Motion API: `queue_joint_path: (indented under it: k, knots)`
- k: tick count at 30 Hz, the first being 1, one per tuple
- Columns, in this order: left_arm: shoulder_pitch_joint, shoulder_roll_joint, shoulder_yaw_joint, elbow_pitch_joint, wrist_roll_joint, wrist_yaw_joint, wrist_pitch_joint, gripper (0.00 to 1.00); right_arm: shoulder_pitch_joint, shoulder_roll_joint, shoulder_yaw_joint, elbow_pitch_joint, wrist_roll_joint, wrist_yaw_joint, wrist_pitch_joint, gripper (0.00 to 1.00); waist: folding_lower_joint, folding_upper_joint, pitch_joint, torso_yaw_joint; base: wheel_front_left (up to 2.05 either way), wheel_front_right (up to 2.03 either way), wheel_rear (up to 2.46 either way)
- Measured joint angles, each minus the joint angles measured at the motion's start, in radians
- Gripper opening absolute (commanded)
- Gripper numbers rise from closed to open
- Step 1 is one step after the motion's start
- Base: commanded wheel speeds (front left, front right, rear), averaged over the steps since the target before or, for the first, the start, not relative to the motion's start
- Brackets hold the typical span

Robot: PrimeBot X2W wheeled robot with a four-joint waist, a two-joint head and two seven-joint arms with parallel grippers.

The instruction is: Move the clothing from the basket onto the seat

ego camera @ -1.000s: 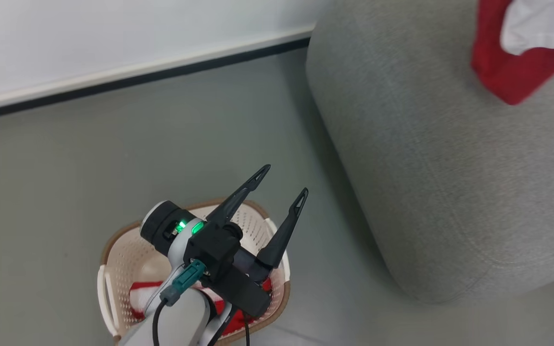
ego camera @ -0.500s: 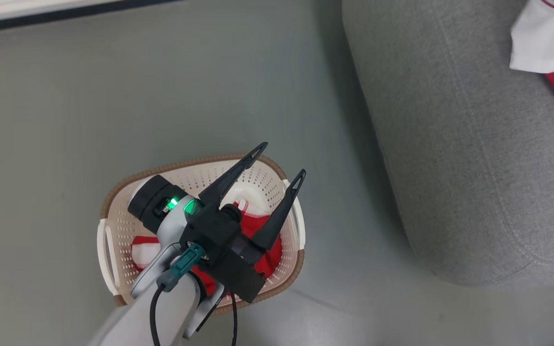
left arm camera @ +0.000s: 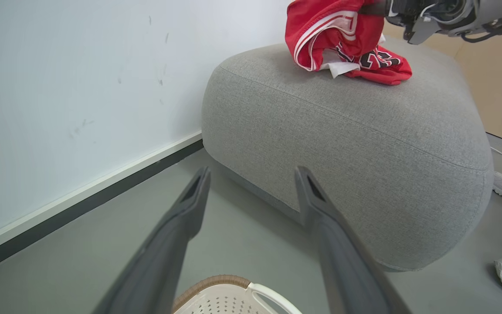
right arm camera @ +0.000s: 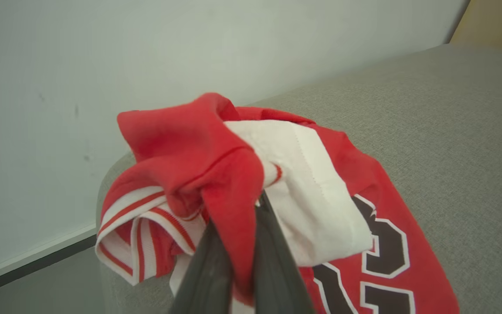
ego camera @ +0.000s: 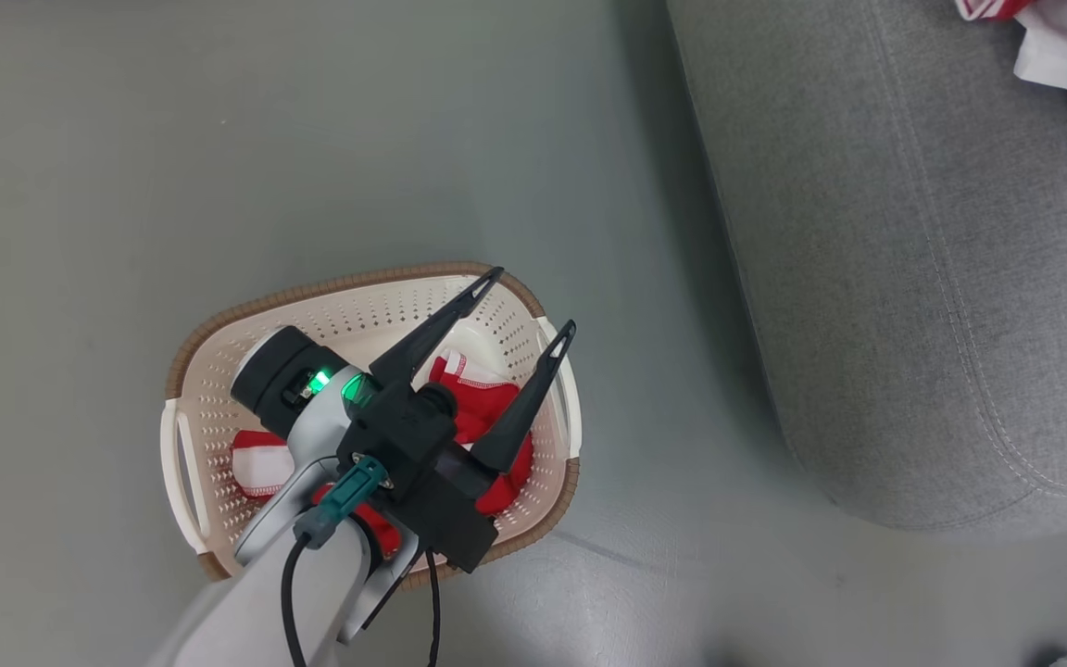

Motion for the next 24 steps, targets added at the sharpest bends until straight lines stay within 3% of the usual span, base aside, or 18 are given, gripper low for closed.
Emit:
queue_joint_path:
  k: [7,8,9,12,24]
  knots:
    - [0.0,0.001,0.003,0.013,0.0,0.0,0.001,1.0,0.027,0.033,0.036,0.026,-0.021,0.026,-0.014,0.0,0.0,0.0,-0.002,-0.017,0.0,0.0,0.0]
    - [0.0,0.001,0.004,0.017,0.0,0.0,0.001,1.0,0.033,0.037,0.043,0.031,-0.03,0.031,-0.014,0.11,0.0,0.0,-0.004,-0.02,0.0,0.0,0.0]
    - [0.0,0.001,0.005,0.02,-0.001,0.0,0.001,1.0,0.037,0.043,0.047,0.037,-0.037,0.032,-0.015,0.31,0.0,0.0,-0.006,-0.022,0.0,0.0,0.0]
    - [0.0,-0.001,0.006,0.028,-0.005,0.0,-0.001,1.0,0.056,0.057,0.069,0.043,-0.059,0.047,-0.019,1.0,0.0,0.0,-0.015,-0.03,0.0,0.0,0.0]
    - [0.007,-0.039,-0.007,0.096,-0.023,0.0,-0.048,1.0,0.188,0.077,0.113,0.03,-0.114,0.085,-0.024,1.0,-0.0001,0.0,-0.106,-0.06,0.0,0.0,0.0]
